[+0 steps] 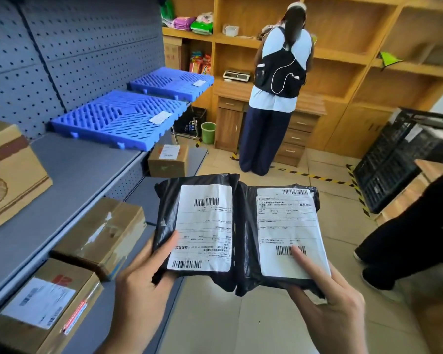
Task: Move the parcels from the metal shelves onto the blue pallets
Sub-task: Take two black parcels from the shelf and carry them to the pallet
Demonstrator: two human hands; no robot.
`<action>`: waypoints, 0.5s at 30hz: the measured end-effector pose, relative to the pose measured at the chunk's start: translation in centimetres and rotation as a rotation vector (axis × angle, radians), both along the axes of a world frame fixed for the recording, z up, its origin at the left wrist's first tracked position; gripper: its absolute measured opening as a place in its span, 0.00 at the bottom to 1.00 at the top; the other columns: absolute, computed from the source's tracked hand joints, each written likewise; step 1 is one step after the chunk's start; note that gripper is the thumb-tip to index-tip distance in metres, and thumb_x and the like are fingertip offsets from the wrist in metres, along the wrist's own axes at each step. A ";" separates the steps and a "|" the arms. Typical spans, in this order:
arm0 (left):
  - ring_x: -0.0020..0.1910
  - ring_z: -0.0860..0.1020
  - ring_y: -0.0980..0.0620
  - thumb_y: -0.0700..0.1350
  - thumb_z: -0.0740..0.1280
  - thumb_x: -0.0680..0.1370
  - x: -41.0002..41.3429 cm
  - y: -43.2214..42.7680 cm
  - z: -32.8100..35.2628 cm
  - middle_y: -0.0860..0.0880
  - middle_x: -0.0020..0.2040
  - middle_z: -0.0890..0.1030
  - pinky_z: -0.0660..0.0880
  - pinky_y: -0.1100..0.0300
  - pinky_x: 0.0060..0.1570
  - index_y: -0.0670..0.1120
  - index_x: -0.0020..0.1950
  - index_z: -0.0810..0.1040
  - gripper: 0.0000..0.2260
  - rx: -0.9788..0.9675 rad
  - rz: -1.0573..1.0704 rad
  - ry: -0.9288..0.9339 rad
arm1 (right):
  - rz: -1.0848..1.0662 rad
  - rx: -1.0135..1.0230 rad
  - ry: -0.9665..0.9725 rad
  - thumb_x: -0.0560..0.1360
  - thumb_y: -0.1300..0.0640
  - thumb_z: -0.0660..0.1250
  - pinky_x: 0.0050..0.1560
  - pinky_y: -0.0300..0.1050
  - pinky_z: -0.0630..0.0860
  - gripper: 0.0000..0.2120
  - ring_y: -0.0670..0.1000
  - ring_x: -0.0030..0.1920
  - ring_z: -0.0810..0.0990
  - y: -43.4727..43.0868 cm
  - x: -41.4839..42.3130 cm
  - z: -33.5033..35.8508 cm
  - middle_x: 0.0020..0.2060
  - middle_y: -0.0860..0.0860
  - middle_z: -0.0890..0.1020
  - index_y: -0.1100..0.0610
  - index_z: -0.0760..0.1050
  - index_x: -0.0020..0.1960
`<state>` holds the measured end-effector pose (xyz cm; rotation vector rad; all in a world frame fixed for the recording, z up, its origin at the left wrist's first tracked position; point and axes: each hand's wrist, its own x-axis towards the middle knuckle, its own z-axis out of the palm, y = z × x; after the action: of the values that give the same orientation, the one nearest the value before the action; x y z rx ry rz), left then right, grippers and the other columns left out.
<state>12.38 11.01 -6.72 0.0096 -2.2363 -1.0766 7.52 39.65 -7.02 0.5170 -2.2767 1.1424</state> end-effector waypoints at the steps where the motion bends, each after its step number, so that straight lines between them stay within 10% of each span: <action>1: 0.65 0.71 0.75 0.21 0.77 0.62 -1.4 -0.5 0.2 0.69 0.69 0.72 0.66 0.78 0.62 0.42 0.66 0.79 0.35 -0.003 -0.007 -0.003 | -0.003 -0.007 0.005 0.65 0.60 0.80 0.45 0.26 0.76 0.26 0.42 0.47 0.81 -0.5 -1.1 0.3 0.58 0.40 0.82 0.49 0.83 0.62; 5: 0.64 0.71 0.76 0.22 0.77 0.63 -6.1 -2.3 0.8 0.56 0.68 0.75 0.65 0.79 0.62 0.42 0.65 0.80 0.33 0.021 -0.006 -0.030 | -0.024 -0.023 0.003 0.67 0.56 0.77 0.46 0.29 0.79 0.23 0.44 0.48 0.81 -2.2 -5.5 1.1 0.59 0.42 0.82 0.50 0.83 0.62; 11: 0.58 0.80 0.64 0.25 0.78 0.65 -12.3 -5.4 1.1 0.70 0.68 0.73 0.70 0.77 0.57 0.48 0.67 0.77 0.35 0.056 -0.035 -0.042 | -0.081 0.021 0.037 0.65 0.66 0.82 0.46 0.33 0.80 0.30 0.48 0.46 0.82 -4.5 -11.2 0.6 0.59 0.43 0.82 0.49 0.81 0.63; 15: 0.61 0.77 0.70 0.22 0.76 0.64 -14.8 -6.3 0.8 0.53 0.68 0.78 0.69 0.78 0.59 0.43 0.65 0.81 0.32 0.032 -0.039 -0.017 | -0.063 0.010 0.056 0.65 0.64 0.82 0.40 0.36 0.78 0.29 0.48 0.41 0.79 -5.7 -13.6 0.4 0.58 0.42 0.82 0.49 0.81 0.63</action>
<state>-2.44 4.71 -5.92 -0.0111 -2.2428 -1.1369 -6.06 33.96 -6.64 0.4720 -2.2362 1.0735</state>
